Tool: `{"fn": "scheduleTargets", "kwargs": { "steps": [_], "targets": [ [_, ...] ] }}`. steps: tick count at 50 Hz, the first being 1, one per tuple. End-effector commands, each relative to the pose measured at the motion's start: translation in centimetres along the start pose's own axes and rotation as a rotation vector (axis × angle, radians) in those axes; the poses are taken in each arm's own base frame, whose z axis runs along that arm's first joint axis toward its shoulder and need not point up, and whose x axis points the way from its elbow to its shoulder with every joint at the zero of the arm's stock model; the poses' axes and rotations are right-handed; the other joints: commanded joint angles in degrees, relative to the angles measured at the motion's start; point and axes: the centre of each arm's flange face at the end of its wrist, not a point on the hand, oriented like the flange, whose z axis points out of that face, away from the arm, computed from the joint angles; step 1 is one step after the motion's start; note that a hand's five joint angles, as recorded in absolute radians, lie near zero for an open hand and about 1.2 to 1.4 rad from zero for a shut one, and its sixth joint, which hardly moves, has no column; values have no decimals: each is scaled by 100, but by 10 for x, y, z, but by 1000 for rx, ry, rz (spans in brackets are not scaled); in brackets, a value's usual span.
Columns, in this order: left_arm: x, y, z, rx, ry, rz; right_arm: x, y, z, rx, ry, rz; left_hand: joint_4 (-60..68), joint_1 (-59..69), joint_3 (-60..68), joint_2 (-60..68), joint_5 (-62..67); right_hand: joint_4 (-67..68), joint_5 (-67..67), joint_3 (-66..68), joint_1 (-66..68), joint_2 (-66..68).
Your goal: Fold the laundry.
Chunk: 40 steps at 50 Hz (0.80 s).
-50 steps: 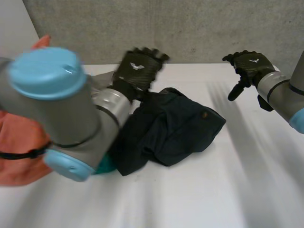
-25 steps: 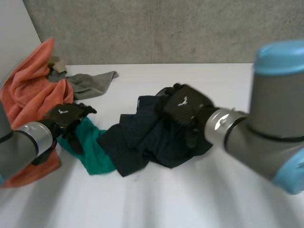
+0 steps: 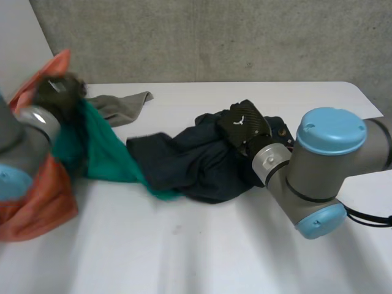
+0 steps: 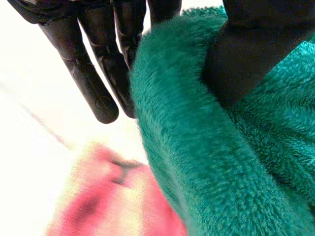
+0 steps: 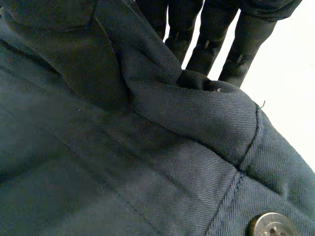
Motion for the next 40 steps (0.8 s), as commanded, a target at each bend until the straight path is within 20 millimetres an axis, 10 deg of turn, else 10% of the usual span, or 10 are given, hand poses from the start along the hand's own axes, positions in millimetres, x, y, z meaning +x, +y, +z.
{"fn": "scheduleTargets", "kwargs": {
  "steps": [1,9,15,18,22,30,40],
  "targets": [
    [-94,-19,37,52,-343,-20,0,-5,-16,-34,-26,39,1158,1572,1294,1214,1548,1207,1611,1411,1826,1355],
    [-91,41,47,-198,-280,8,-10,4,-28,-100,-77,52,1158,1572,1294,1214,1548,1207,1611,1411,1826,1355],
    [-72,47,35,-231,-218,0,-16,4,-33,-109,-95,64,-5828,-5414,-5693,-5772,-5438,1207,1611,1411,1826,1355],
    [-59,31,22,-177,-168,-11,-15,0,-35,-107,-94,81,-5842,-5428,-5706,-5786,-5452,1054,1459,1259,1674,1203],
    [-43,7,1,-100,-112,-13,-6,-11,-41,-112,-86,123,-5842,-5428,-5706,-5786,-5452,-4977,-4572,-4773,-4358,-4829],
    [-6,-31,-60,-22,24,-42,48,-53,-55,-89,-15,189,-5842,-5428,-5706,-5786,-5452,-5457,-5052,-5253,-4837,-5308],
    [58,-19,-130,-169,284,-172,94,-75,-50,-158,-66,124,-5842,-5428,-5706,-5786,-5452,-5356,-4951,-5152,-4737,-5208]
  ]
}}
